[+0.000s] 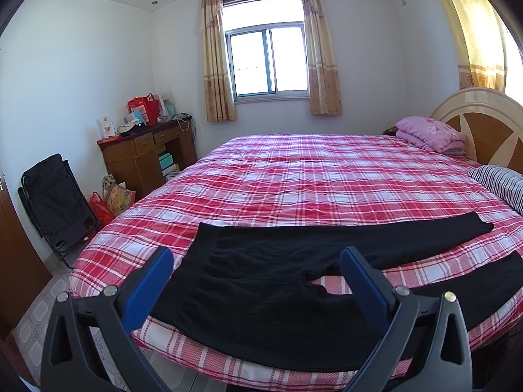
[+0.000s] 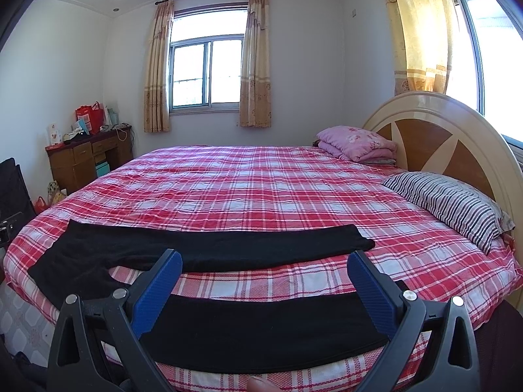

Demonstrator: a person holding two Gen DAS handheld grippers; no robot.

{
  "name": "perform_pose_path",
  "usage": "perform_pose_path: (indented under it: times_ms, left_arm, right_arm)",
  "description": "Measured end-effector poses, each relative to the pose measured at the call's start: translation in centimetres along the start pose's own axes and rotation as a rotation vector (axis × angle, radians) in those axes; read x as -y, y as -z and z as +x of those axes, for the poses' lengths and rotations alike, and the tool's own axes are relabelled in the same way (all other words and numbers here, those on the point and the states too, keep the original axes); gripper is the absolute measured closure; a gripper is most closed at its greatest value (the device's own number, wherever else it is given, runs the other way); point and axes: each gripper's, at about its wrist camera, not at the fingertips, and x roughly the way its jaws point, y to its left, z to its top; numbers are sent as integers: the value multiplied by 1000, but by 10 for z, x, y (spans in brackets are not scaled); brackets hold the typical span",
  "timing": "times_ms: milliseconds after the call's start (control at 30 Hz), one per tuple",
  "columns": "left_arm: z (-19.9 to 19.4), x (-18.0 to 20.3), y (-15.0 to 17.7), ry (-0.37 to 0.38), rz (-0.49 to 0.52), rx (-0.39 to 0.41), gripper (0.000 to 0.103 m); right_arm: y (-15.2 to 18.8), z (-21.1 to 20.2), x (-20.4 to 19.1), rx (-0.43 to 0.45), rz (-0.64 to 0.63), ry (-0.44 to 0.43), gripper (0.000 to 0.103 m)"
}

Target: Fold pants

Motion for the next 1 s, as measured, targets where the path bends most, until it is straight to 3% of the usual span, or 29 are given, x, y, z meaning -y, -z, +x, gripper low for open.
perform_pose_path:
  times_ms: [1000]
  left_arm:
    - [3, -6, 3, -3, -2, -12, 0]
  right_arm:
    - [7, 5, -1, -13, -15, -4, 1]
